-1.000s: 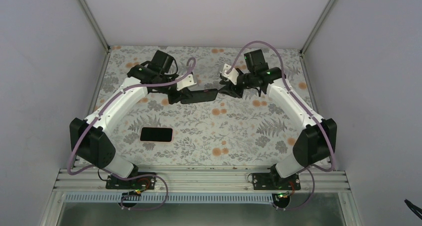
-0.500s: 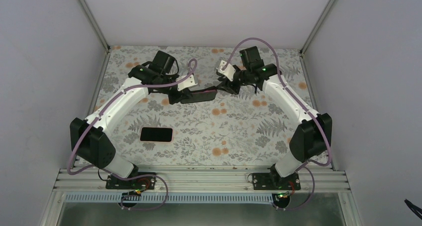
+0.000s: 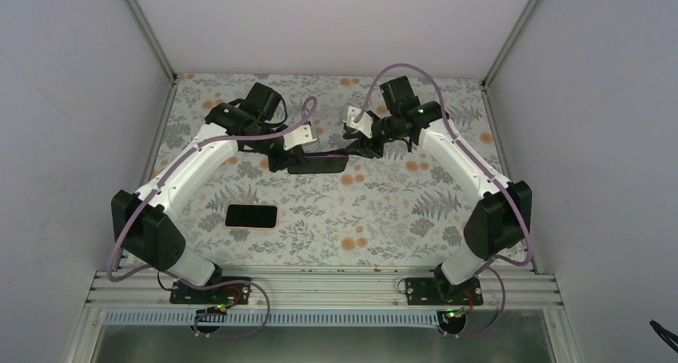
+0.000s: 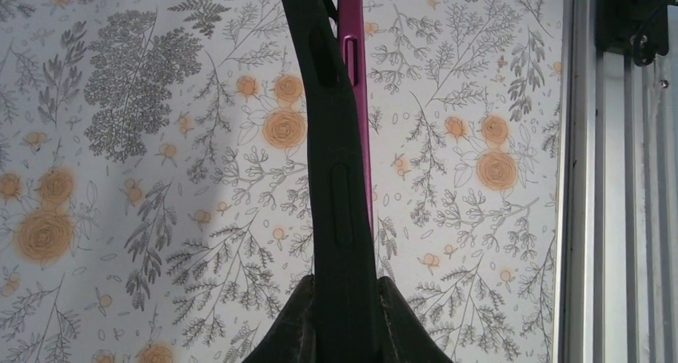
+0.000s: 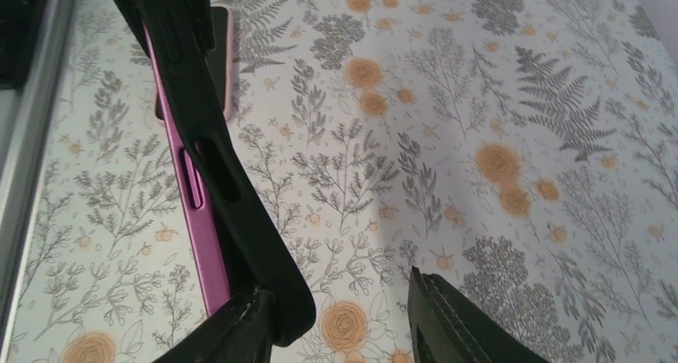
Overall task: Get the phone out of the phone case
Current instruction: Remove the phone case from the phone.
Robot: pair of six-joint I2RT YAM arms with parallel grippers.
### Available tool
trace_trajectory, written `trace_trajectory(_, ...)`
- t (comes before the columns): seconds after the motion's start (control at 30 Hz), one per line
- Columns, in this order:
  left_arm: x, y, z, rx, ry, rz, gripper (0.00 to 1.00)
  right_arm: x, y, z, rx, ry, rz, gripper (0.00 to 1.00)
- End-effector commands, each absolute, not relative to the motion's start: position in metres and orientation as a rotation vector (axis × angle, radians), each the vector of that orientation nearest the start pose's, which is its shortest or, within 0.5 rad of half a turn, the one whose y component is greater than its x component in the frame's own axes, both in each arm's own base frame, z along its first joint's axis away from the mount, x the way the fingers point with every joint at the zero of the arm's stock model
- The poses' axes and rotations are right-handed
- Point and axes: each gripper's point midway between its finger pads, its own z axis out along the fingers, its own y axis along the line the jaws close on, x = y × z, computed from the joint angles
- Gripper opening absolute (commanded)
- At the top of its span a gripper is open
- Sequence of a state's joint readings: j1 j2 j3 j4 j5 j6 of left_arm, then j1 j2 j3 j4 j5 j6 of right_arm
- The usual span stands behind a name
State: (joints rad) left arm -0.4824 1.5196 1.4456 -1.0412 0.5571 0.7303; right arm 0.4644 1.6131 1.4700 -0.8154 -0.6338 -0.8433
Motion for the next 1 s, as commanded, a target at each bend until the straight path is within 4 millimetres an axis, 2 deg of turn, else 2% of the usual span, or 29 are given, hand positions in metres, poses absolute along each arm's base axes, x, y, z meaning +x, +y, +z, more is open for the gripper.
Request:
trace_trajectory(0.0,0.26,-0.285,0.287,1.624,1.641,-0.782,0.02,0.279,0.316,0.256,-1.734,1.475,0.943,0.47)
trace_trajectory(0.1,0.268,-0.283,0.299,1.593,1.611,-0.705,0.02,0.258,0.317,0.252,-1.817,1.412,1.093,0.47)
trace_trajectory(0.2,0.281,-0.28,0.313,1.541,1.574,-0.597,0.02,0.224,0.315,0.255,-1.865,1.319,1.291,0.52)
trace_trajectory(0.33,0.29,-0.282,0.336,1.485,1.525,-0.552,0.02,0.207,0.322,0.239,-1.928,1.322,1.311,0.52)
trace_trajectory(0.5,0.301,-0.281,0.353,1.435,1.494,-0.497,0.02,0.207,0.324,0.234,-1.904,1.34,1.323,0.49)
trace_trajectory(0.63,0.307,-0.277,0.363,1.394,1.465,-0.434,0.02,0.212,0.325,0.234,-1.872,1.367,1.265,0.46)
trace_trajectory(0.83,0.308,-0.273,0.382,1.337,1.427,-0.401,0.02,0.237,0.326,0.22,-1.805,1.524,1.098,0.43)
trace_trajectory(0.97,0.314,-0.266,0.394,1.283,1.399,-0.328,0.02,0.231,0.323,0.218,-1.835,1.547,1.124,0.47)
